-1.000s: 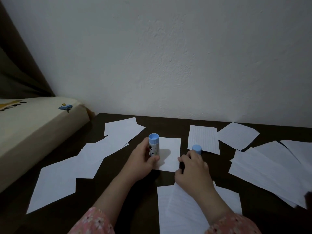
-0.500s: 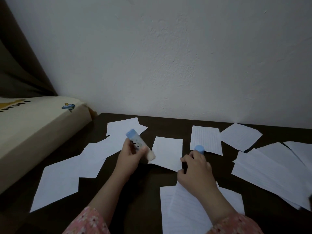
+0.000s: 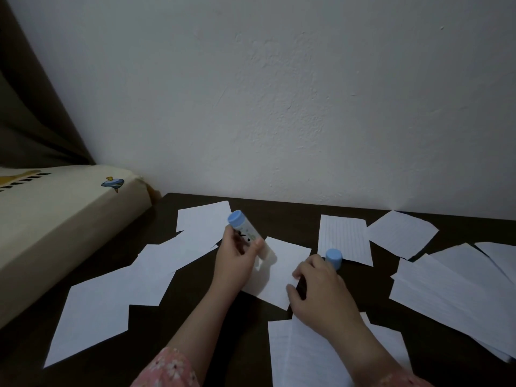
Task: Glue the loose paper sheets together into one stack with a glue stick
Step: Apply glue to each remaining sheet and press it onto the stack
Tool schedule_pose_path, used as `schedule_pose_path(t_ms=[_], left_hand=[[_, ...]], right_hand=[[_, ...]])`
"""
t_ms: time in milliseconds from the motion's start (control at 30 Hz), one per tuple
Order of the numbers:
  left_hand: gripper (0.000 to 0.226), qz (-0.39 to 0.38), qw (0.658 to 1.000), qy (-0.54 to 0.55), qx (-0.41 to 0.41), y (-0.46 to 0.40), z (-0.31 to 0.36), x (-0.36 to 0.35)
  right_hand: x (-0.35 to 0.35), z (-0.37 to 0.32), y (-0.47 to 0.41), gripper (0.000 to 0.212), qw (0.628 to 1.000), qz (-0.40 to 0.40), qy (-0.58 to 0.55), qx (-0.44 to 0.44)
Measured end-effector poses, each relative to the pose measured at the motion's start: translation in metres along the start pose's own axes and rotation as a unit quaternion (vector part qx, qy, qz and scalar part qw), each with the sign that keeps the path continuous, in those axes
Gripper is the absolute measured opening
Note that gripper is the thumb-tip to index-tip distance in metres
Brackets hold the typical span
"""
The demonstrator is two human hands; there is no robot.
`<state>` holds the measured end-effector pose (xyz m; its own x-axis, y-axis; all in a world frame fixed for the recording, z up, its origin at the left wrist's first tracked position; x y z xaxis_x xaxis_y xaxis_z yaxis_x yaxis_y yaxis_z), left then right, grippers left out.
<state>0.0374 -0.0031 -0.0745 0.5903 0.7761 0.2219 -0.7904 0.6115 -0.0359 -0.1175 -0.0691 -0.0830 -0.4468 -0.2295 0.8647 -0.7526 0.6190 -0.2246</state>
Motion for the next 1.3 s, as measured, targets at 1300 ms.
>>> schedule_pose_path(t_ms=[1300], left_hand=[[0.052,-0.049,0.98,-0.177,-0.072,-0.042,-0.005,-0.038]], right_hand=[[-0.011,0.013,-0.004,0.056,0.995,-0.069,0.062,-0.033]])
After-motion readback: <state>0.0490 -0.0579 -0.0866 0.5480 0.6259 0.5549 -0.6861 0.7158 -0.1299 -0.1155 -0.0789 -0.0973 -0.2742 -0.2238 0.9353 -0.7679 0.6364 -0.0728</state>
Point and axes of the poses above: each hand's wrist, its own y-axis away from the middle knuckle, its own x-axis out of the back of the hand, z = x × y, the point moved 3 cm from there along -y, towards the middle knuckle, and after that the axes turned 6 degrees about x, right-handed, at the moved point
